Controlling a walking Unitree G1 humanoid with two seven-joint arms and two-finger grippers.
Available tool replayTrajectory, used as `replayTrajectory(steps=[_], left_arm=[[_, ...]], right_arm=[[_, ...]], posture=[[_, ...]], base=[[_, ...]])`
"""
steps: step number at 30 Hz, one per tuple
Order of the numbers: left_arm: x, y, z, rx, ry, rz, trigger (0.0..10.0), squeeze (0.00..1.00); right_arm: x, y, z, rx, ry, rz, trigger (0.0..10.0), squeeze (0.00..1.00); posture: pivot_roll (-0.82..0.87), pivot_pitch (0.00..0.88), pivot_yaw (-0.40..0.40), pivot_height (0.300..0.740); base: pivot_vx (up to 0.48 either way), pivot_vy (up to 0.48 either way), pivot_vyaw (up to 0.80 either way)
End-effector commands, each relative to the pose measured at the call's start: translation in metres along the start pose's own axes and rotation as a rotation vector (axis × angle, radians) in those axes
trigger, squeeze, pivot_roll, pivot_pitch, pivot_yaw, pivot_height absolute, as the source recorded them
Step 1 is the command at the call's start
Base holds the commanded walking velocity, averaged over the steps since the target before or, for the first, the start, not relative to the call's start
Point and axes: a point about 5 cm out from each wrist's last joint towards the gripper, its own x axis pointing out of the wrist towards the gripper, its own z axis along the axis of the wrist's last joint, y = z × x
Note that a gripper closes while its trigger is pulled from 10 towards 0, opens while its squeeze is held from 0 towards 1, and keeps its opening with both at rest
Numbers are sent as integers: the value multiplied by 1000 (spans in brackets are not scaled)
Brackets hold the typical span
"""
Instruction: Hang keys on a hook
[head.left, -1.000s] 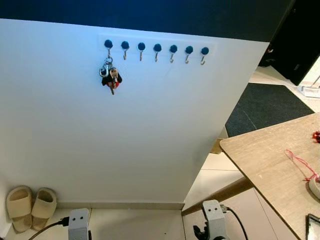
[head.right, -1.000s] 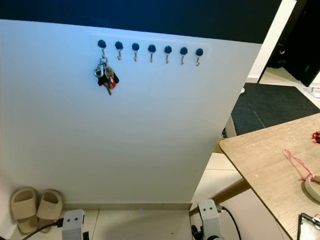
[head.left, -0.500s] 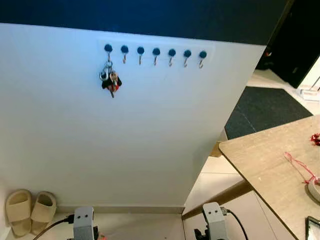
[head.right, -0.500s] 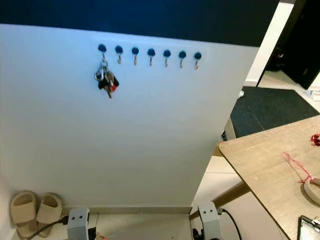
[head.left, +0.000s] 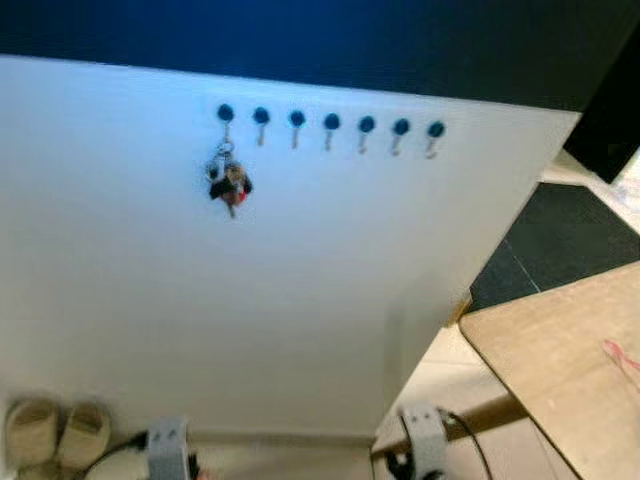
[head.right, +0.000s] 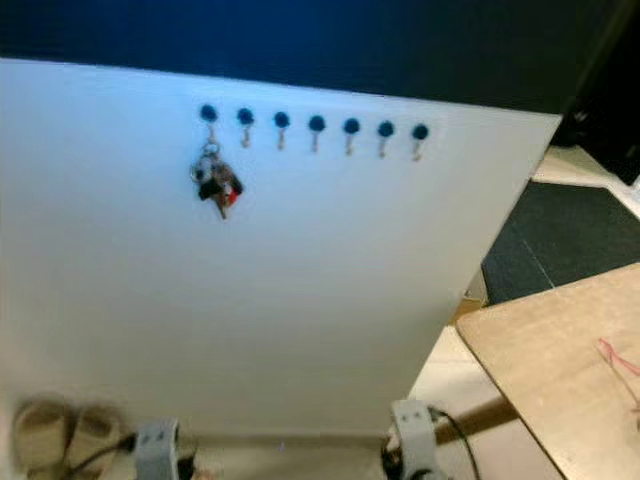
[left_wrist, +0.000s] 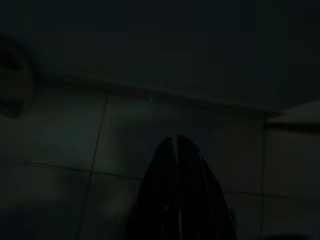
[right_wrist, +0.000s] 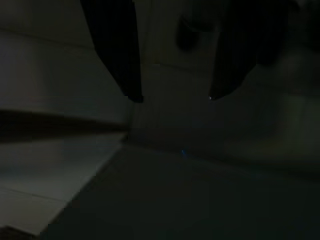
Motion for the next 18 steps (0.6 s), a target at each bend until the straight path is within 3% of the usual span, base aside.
replayTrajectory(steps=[1,18], left_arm=[[0,-5,-1,-3,-6,-10,10000,0],[-3,1,5,-6,-86,12,10000,0]], right_arm=[[-4,-6,-10,7,35,-19,10000,0],[-2,-3,-7,-6,31,-7,10000,0]], posture=[[57,19,-74,740],[61,23,-77,740]], base=[[349,0,0],[0,0,0]])
